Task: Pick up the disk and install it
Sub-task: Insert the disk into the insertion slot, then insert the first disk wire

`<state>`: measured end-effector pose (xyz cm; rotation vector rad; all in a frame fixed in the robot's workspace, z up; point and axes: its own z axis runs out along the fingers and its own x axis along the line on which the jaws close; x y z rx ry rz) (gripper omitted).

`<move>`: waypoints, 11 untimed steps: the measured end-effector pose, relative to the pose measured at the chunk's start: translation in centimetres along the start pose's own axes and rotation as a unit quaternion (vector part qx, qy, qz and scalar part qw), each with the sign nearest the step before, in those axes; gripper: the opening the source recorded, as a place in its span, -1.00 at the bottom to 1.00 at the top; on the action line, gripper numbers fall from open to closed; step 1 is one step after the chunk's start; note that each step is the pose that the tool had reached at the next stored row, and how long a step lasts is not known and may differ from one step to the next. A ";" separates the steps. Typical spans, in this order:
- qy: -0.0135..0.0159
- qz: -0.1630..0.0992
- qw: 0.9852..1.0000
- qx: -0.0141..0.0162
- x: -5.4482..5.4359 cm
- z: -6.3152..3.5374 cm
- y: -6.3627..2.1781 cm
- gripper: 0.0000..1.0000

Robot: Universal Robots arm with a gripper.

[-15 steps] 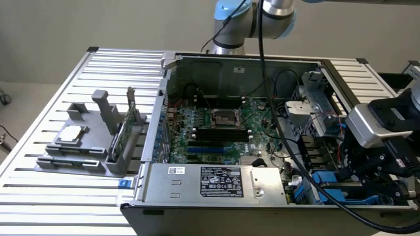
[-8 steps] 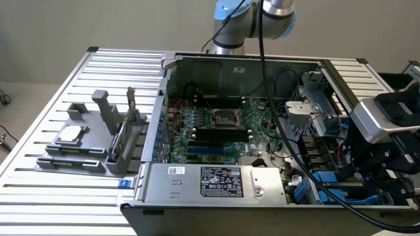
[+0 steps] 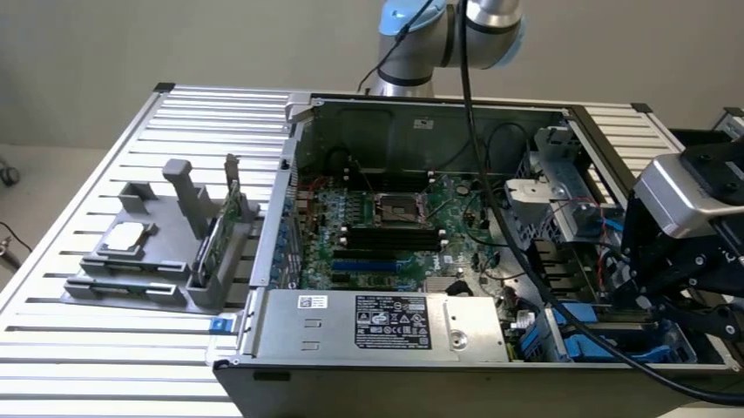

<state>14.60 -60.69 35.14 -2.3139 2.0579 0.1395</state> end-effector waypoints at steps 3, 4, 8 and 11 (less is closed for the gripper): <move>0.000 0.000 1.000 0.000 0.0 0.00 0.00 -0.79; 0.000 0.000 1.000 0.000 0.0 0.00 0.00 -0.79; 0.000 0.000 1.000 0.000 0.0 0.00 0.00 -0.79; 0.000 0.000 1.000 0.000 0.0 0.00 0.00 -0.79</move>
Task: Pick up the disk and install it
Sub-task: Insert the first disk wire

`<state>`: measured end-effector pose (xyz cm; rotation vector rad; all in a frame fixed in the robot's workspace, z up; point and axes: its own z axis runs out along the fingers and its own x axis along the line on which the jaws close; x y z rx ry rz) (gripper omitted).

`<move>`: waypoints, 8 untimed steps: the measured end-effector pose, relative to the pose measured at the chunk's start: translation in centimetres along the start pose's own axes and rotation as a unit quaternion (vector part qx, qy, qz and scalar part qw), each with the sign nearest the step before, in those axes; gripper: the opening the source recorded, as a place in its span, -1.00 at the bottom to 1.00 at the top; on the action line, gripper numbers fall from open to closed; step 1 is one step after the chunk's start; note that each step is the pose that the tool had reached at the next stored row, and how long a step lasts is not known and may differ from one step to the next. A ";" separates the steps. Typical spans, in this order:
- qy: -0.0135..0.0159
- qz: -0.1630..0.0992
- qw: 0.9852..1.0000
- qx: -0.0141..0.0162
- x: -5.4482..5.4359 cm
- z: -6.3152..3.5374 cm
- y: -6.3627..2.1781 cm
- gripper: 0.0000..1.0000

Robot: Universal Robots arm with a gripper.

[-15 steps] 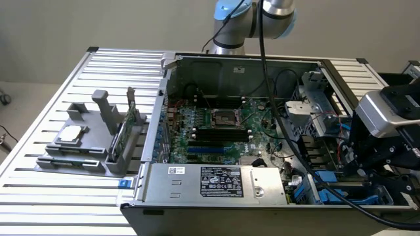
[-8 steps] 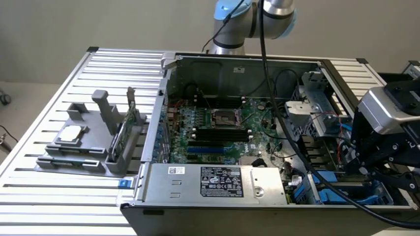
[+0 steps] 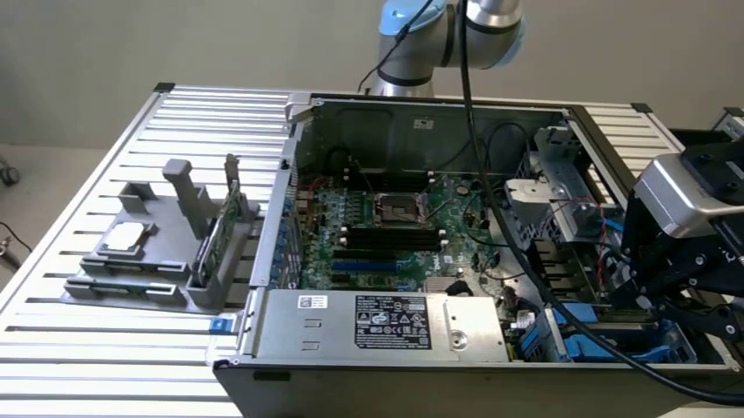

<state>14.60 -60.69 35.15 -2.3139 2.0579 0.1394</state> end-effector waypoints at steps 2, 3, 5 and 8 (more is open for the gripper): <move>0.000 0.000 1.000 0.000 0.0 0.00 0.00 -0.79; 0.000 0.000 1.000 0.000 0.0 0.00 0.00 -0.79; 0.000 0.000 1.000 0.000 0.0 0.00 0.00 -0.79; 0.000 0.000 1.000 0.000 0.0 0.00 0.00 -0.79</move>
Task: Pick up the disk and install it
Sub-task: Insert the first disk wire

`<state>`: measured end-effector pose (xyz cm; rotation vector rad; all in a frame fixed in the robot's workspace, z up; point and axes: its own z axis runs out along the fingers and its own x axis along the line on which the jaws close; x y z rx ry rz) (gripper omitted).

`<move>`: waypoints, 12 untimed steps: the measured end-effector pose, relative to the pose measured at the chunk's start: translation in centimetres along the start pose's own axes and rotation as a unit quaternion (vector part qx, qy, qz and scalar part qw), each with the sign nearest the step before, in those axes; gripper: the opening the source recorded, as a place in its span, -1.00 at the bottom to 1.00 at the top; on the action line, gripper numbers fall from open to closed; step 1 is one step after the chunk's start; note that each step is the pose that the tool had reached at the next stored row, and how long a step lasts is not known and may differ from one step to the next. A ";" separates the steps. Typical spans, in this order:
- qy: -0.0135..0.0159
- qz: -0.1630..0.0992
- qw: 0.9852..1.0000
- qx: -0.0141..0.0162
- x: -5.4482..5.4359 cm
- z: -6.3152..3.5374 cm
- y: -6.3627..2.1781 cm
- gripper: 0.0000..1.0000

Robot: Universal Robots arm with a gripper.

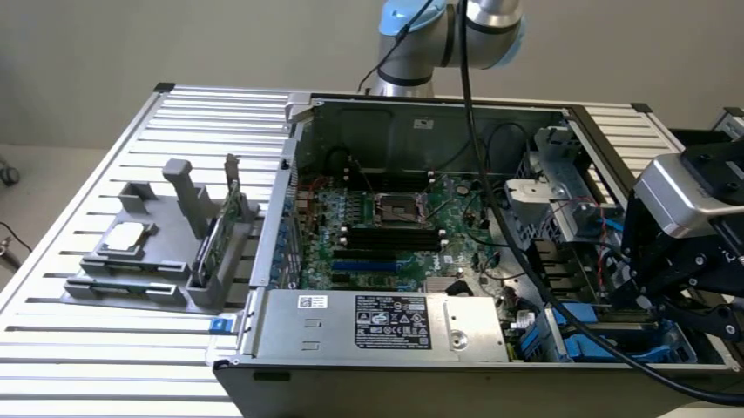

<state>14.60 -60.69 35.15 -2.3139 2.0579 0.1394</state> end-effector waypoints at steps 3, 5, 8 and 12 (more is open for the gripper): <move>0.000 0.001 1.000 0.000 0.0 0.00 0.00 -0.79; 0.000 0.010 1.000 0.001 0.0 0.00 0.00 -0.79; -0.001 0.031 1.000 0.003 0.0 0.00 0.00 -0.79; -0.002 0.061 0.998 0.006 0.0 0.00 0.00 -0.79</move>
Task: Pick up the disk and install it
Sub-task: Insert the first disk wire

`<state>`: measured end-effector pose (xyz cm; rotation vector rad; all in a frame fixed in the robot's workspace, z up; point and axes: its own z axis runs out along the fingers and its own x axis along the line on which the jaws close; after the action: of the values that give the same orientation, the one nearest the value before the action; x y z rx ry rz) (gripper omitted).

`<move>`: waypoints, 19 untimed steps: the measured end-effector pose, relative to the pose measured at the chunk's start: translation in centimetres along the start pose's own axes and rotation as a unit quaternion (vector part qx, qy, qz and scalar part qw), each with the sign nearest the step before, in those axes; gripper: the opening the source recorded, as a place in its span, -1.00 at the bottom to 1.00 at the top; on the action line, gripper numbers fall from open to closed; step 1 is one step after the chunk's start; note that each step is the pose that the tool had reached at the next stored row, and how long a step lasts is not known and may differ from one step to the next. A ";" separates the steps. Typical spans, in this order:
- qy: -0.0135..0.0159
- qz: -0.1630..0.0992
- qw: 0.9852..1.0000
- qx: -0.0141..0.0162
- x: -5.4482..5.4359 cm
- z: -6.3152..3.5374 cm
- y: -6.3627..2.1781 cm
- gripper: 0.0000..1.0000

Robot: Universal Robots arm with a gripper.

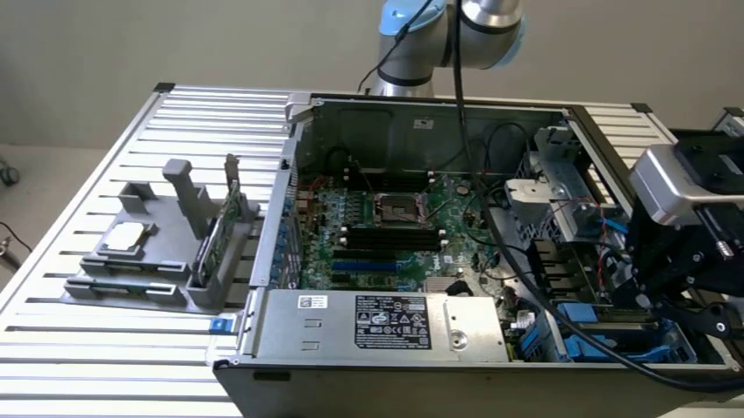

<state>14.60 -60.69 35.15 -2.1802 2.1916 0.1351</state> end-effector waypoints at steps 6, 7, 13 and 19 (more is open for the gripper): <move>-0.002 0.043 0.999 0.004 0.0 -0.05 0.00 -0.79; -0.002 0.050 0.999 0.005 0.0 -0.06 0.00 -0.79; -0.004 0.090 0.996 0.009 0.0 -0.08 0.00 -0.79; -0.006 0.130 0.991 0.012 0.0 -0.10 0.00 -0.79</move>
<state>14.60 -60.69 35.25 -1.8673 2.4454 0.1301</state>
